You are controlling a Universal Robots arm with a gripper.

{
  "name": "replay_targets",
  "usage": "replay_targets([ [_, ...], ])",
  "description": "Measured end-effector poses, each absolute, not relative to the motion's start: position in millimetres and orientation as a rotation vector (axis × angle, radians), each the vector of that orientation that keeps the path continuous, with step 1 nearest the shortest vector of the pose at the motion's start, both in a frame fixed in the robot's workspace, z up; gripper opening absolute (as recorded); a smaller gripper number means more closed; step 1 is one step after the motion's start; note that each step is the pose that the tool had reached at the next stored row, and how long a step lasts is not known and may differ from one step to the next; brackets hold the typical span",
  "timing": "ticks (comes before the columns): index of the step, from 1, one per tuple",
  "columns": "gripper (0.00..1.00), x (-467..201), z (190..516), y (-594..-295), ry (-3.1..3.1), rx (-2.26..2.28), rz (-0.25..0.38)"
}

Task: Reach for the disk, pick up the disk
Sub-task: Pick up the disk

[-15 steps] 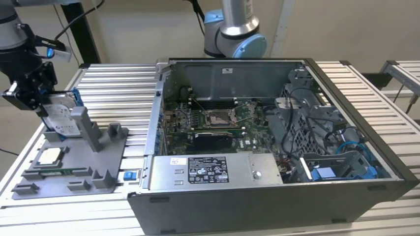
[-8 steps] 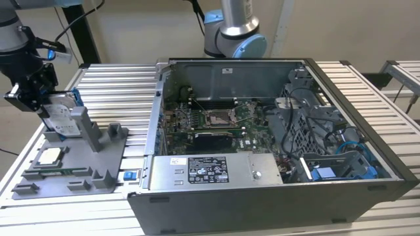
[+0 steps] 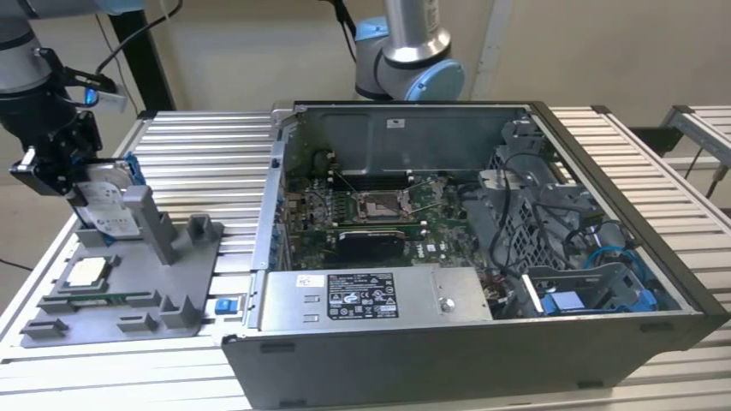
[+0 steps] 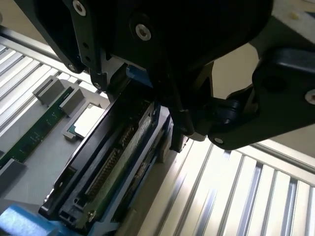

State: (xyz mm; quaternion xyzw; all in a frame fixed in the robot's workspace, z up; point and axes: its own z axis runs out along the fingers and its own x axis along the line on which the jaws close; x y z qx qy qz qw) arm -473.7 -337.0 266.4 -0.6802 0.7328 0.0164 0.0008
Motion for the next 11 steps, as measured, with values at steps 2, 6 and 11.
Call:
replay_targets([
  [2, 1.0, -473.0, 266.0, -337.0, 2.3, -2.137, 0.052],
  [6, 1.0, -471.7, 265.6, -337.0, 2.296, -2.139, 0.055],
  [11, 1.0, -471.6, 264.4, -337.0, 2.293, -2.141, 0.056],
])
